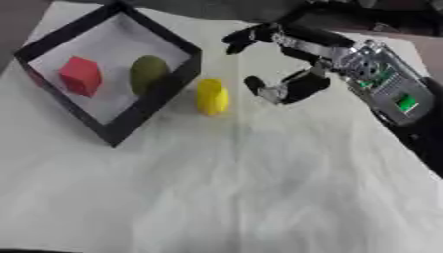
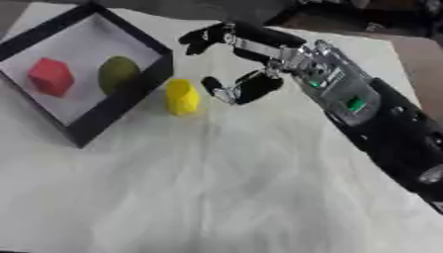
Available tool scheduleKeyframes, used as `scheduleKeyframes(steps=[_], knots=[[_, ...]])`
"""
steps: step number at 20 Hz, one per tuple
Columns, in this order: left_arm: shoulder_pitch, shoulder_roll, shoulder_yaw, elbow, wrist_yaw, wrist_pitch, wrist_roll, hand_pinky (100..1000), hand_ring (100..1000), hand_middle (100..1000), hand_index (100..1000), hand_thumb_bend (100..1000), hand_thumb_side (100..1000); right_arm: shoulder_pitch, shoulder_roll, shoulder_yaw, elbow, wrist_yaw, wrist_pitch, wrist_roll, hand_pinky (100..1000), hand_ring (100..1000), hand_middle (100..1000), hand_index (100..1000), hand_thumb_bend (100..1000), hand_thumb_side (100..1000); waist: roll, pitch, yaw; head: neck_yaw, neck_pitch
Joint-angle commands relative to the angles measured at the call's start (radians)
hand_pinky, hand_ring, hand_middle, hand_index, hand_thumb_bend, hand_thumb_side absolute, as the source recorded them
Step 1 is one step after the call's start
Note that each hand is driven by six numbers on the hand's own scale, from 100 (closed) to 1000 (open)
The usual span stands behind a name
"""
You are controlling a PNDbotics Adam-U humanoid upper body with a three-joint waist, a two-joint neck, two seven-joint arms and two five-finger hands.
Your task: Pick up objects on the table and place them in the box.
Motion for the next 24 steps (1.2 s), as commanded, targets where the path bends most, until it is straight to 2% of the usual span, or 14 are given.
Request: scheduleKeyframes(steps=[1,3,5,6,7,13,17,24], knots=[[-0.018,0.013,0.002,-0.003,0.005,0.001,-0.006,958,684,904,808,215,568,-0.016,-0.014,-0.007,-0.012,0.016,0.031,0.024,1000,833,781,952,100,100,0.008,-0.023,0.002,0.007,-0.002],[-0.017,0.012,0.002,-0.002,0.005,0.002,-0.006,958,684,903,808,216,570,-0.016,-0.009,-0.006,-0.012,0.032,0.051,0.021,1000,824,765,942,100,100,0.008,-0.022,0.002,0.01,-0.002],[-0.017,0.011,0.002,-0.001,0.006,0.002,-0.006,959,683,903,808,215,571,-0.016,-0.002,-0.002,-0.012,0.048,0.068,0.012,1000,833,767,947,100,202,0.008,-0.022,0.002,0.013,-0.002],[-0.017,0.011,0.001,-0.001,0.006,0.002,-0.007,959,683,903,808,215,571,-0.016,0.001,0.0,-0.012,0.056,0.075,0.006,1000,833,767,947,100,215,0.008,-0.022,0.002,0.014,-0.002],[-0.017,0.011,0.001,-0.001,0.006,0.002,-0.007,959,683,903,808,216,571,-0.018,0.004,0.002,-0.012,0.064,0.08,-0.001,1000,837,767,951,100,299,0.008,-0.022,0.002,0.015,-0.002],[-0.019,0.007,-0.002,-0.001,0.008,0.003,-0.008,959,683,903,807,217,571,-0.029,0.017,0.015,-0.012,0.102,0.111,-0.027,1000,857,786,979,100,427,0.008,-0.022,0.004,0.016,-0.002],[-0.023,0.005,-0.004,-0.001,0.008,0.004,-0.009,959,683,903,806,218,572,-0.035,0.028,0.035,0.002,0.115,0.144,0.001,1000,865,793,988,100,476,0.007,-0.02,0.01,0.012,-0.002],[-0.027,-0.001,-0.005,-0.001,0.009,0.006,-0.009,960,682,903,803,217,576,-0.047,0.042,0.045,0.046,0.133,0.152,0.041,1000,865,782,983,100,523,0.003,-0.013,0.016,0.013,-0.002]])
